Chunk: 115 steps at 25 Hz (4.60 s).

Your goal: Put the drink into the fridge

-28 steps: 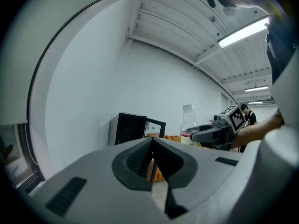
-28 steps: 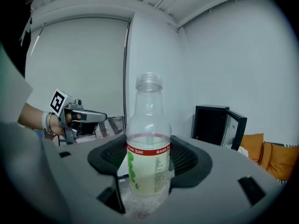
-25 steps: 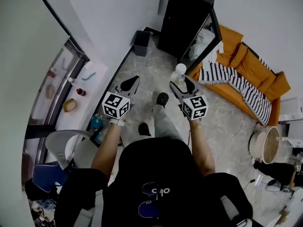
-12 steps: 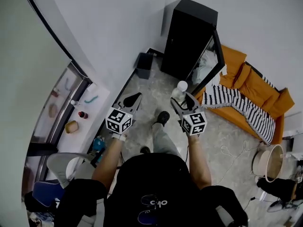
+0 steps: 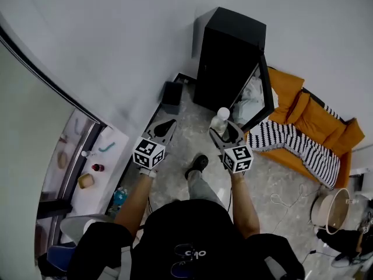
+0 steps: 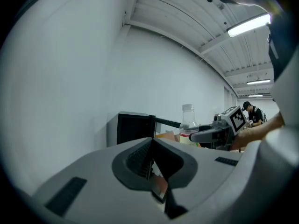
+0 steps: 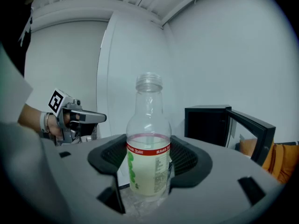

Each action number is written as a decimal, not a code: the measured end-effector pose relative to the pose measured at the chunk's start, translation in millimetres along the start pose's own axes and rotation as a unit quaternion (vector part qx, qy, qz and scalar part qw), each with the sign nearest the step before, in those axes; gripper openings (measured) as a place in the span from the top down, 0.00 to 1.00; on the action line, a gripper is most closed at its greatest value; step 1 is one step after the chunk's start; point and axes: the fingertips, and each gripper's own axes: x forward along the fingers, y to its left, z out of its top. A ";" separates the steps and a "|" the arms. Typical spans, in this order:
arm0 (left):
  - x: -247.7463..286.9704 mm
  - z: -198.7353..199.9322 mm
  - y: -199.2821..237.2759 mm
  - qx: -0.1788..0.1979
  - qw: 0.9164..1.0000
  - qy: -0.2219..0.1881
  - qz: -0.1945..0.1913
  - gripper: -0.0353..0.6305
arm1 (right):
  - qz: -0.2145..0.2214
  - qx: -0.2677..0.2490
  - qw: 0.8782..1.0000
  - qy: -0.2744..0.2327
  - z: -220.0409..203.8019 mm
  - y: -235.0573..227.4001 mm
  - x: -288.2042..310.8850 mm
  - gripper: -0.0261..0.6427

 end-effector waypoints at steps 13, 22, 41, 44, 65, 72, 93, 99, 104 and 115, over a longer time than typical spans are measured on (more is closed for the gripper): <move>184.4 60.5 72.9 0.006 1.000 0.013 -0.001 0.94 | -0.003 0.012 1.000 -0.006 57.2 -165.3 107.5 0.53; 255.8 69.0 103.5 0.013 1.000 0.011 -0.011 0.94 | -0.007 0.017 1.000 -0.017 70.7 -221.4 152.8 0.53; 287.5 67.1 133.4 -0.006 1.000 0.003 -0.023 0.94 | -0.020 0.011 1.000 -0.014 79.0 -242.1 187.2 0.53; 293.9 71.4 140.2 0.003 0.999 0.003 -0.035 0.94 | -0.031 0.014 0.999 -0.014 80.1 -245.7 194.4 0.53; 384.2 21.8 214.1 0.009 0.993 0.011 -0.119 0.94 | -0.127 0.032 0.991 -0.014 26.0 -320.4 309.8 0.53; 421.3 -22.7 227.9 -0.004 0.990 0.024 -0.137 0.94 | -0.171 0.041 0.984 -0.026 -21.4 -354.8 338.3 0.53; 494.5 -98.4 250.5 -0.008 0.981 0.061 -0.186 0.94 | -0.227 0.055 0.972 -0.010 -114.5 -407.7 390.4 0.53; 520.7 -108.9 255.9 0.006 0.981 0.047 -0.189 0.94 | -0.234 0.044 0.971 -0.030 -123.3 -433.5 412.1 0.53; 541.9 -116.9 257.4 0.023 0.982 0.027 -0.183 0.94 | -0.229 0.027 0.972 -0.046 -129.6 -453.1 429.8 0.53; 564.0 -156.6 252.5 0.034 0.984 0.007 -0.174 0.94 | -0.222 -0.014 0.972 -0.073 -147.6 -489.0 468.4 0.53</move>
